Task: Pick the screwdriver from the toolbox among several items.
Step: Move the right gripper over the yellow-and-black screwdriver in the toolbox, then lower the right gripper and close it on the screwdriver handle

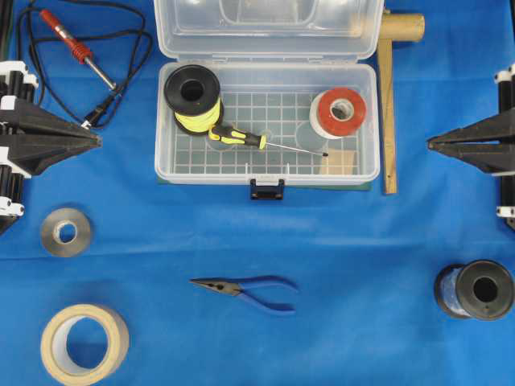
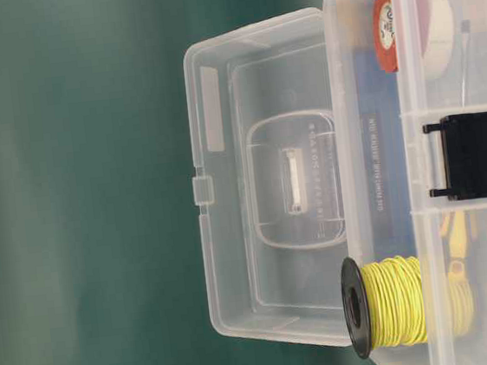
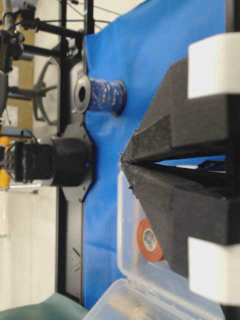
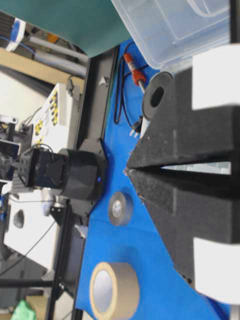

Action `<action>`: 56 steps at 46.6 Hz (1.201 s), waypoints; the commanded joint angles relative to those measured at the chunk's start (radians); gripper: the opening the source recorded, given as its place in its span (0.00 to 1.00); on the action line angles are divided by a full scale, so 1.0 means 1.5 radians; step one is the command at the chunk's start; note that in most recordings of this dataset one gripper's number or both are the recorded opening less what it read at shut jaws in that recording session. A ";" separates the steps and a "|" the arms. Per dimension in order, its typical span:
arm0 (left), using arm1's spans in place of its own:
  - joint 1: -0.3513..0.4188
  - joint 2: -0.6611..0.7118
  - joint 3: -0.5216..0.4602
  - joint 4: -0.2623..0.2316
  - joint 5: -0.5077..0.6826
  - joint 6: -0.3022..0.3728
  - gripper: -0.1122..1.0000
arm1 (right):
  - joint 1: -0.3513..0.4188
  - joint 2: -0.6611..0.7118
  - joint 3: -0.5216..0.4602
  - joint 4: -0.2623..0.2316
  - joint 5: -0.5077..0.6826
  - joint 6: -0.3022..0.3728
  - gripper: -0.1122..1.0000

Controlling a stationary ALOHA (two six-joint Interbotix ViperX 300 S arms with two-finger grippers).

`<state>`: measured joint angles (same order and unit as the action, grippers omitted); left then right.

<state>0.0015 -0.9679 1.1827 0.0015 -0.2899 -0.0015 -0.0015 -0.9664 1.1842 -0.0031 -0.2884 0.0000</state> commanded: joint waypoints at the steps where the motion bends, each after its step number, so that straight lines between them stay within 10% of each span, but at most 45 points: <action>1: -0.005 0.005 -0.006 -0.024 0.001 -0.002 0.10 | -0.004 0.011 -0.022 0.003 -0.004 0.003 0.10; 27: 0.005 0.007 -0.006 -0.025 0.002 -0.003 0.10 | -0.109 0.340 -0.371 0.044 0.397 0.096 0.11; 42: 0.006 0.003 -0.006 -0.027 0.000 -0.011 0.10 | -0.131 0.588 -0.582 0.021 0.598 0.188 0.79; 56: 0.006 0.003 -0.006 -0.027 -0.001 -0.015 0.10 | -0.131 0.789 -0.694 -0.008 0.650 0.250 0.74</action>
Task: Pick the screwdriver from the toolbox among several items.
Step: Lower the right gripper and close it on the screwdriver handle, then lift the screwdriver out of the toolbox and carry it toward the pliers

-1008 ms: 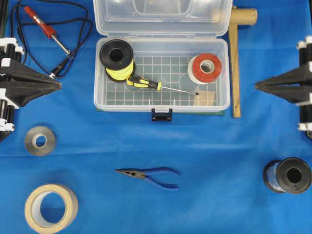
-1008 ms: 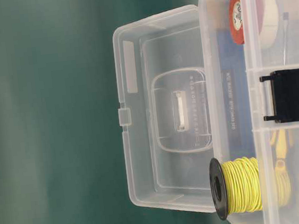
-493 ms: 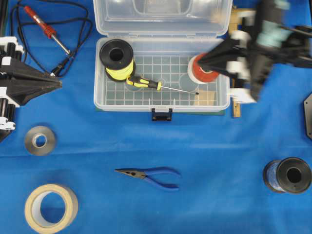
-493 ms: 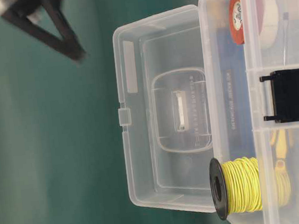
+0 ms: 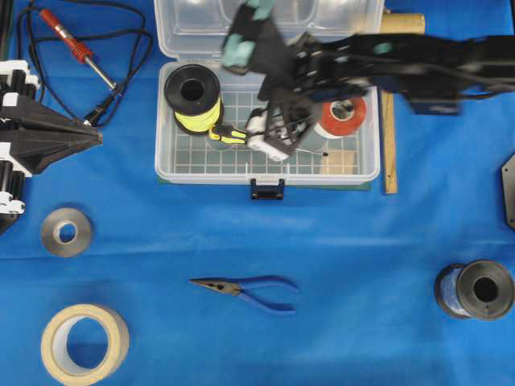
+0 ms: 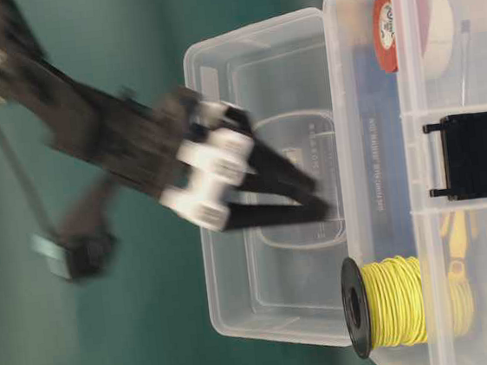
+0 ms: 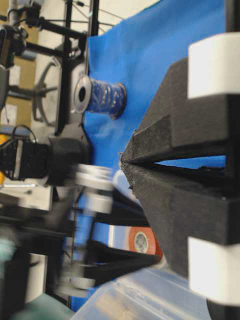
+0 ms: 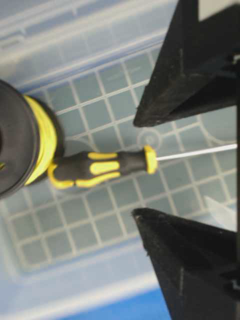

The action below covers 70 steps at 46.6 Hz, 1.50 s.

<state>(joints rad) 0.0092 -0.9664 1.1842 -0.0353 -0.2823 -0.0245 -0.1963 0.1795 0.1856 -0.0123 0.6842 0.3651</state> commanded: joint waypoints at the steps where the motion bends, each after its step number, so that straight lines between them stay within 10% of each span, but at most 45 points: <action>1: 0.001 0.002 -0.006 -0.002 -0.006 0.000 0.10 | -0.001 0.037 -0.033 -0.002 0.002 0.007 0.74; 20: 0.001 0.002 -0.004 -0.002 0.010 0.000 0.10 | 0.003 0.147 -0.057 -0.002 -0.030 0.004 0.72; 27: 0.001 0.002 -0.004 -0.003 0.012 -0.001 0.10 | 0.003 0.147 -0.058 -0.003 -0.030 0.000 0.46; 30: 0.001 0.001 -0.004 -0.002 0.011 -0.001 0.10 | 0.004 0.142 -0.056 -0.003 -0.026 0.000 0.34; 49: 0.001 0.002 -0.004 -0.002 0.011 -0.001 0.10 | 0.010 -0.034 -0.049 -0.037 0.095 0.020 0.34; 70: 0.001 0.001 -0.003 -0.003 0.012 -0.001 0.10 | 0.196 -0.076 -0.074 -0.066 0.145 0.109 0.34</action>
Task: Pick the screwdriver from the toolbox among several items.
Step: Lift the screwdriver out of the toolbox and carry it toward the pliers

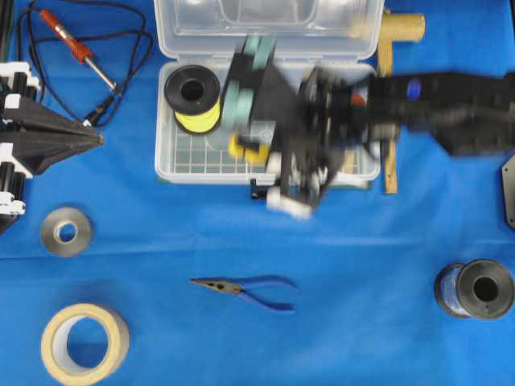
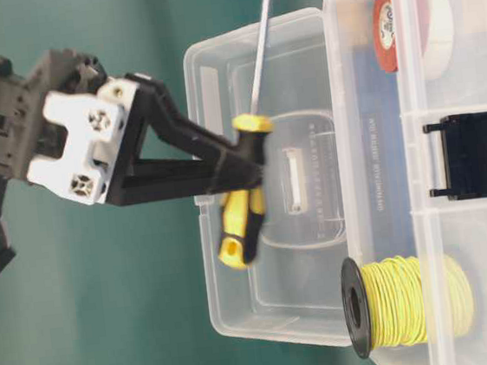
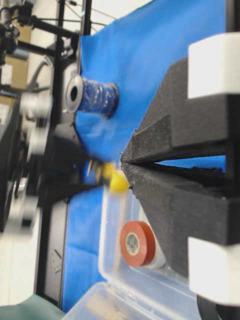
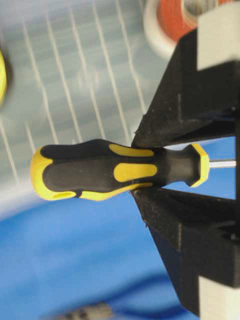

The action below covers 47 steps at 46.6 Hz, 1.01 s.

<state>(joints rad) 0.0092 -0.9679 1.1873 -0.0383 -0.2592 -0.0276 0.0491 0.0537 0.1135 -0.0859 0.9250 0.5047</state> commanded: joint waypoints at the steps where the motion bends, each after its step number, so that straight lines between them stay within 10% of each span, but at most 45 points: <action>1: 0.001 0.002 -0.006 -0.001 -0.004 0.001 0.10 | 0.043 0.017 -0.030 -0.027 -0.019 0.025 0.34; 11: 0.001 0.003 -0.005 -0.001 -0.004 0.001 0.10 | 0.102 0.138 -0.085 -0.103 -0.030 0.076 0.34; 47: 0.001 -0.011 0.002 0.000 -0.003 0.001 0.10 | 0.107 0.283 -0.101 -0.032 -0.123 0.078 0.37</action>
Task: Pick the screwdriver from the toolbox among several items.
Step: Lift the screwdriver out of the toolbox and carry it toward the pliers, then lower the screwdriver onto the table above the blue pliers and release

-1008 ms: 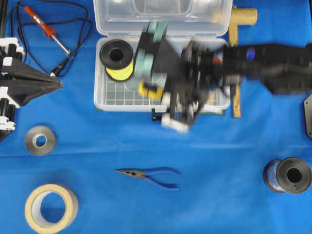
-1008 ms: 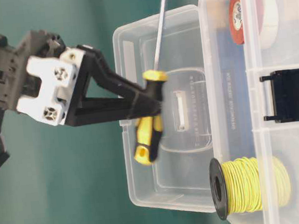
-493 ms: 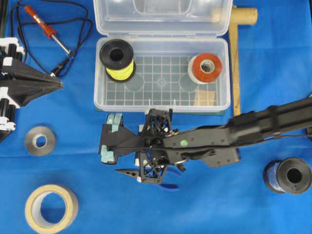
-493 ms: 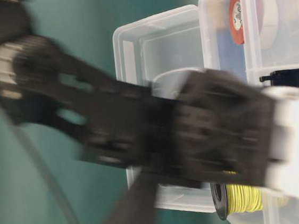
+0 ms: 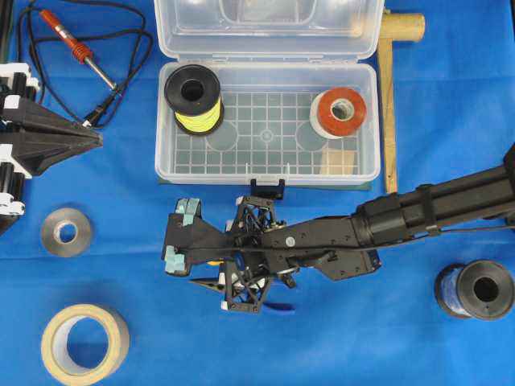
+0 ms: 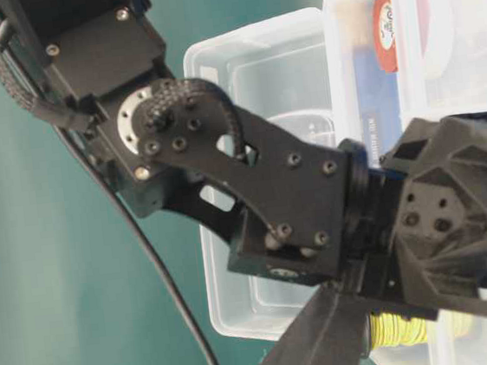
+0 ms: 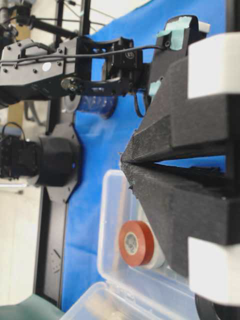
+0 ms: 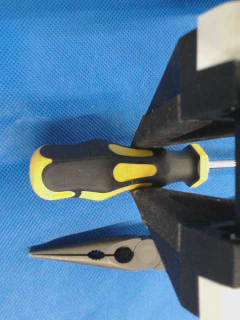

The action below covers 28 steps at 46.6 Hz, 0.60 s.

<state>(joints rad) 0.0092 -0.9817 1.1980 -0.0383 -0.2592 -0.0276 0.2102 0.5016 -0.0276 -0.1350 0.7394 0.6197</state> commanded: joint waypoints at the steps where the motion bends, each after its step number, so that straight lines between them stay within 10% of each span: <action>1: 0.001 -0.003 -0.004 -0.001 -0.003 0.001 0.10 | 0.001 -0.015 -0.007 0.001 0.004 0.001 0.41; 10: 0.001 -0.015 -0.001 -0.001 0.006 0.000 0.10 | -0.003 -0.052 -0.007 -0.015 0.082 0.000 0.84; 28: 0.001 -0.019 0.002 0.000 0.014 -0.001 0.10 | 0.009 -0.347 0.167 -0.153 0.102 0.059 0.79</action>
<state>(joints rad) 0.0092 -1.0155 1.2103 -0.0383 -0.2332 -0.0276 0.2132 0.1120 0.1519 -0.3145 0.9403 0.6796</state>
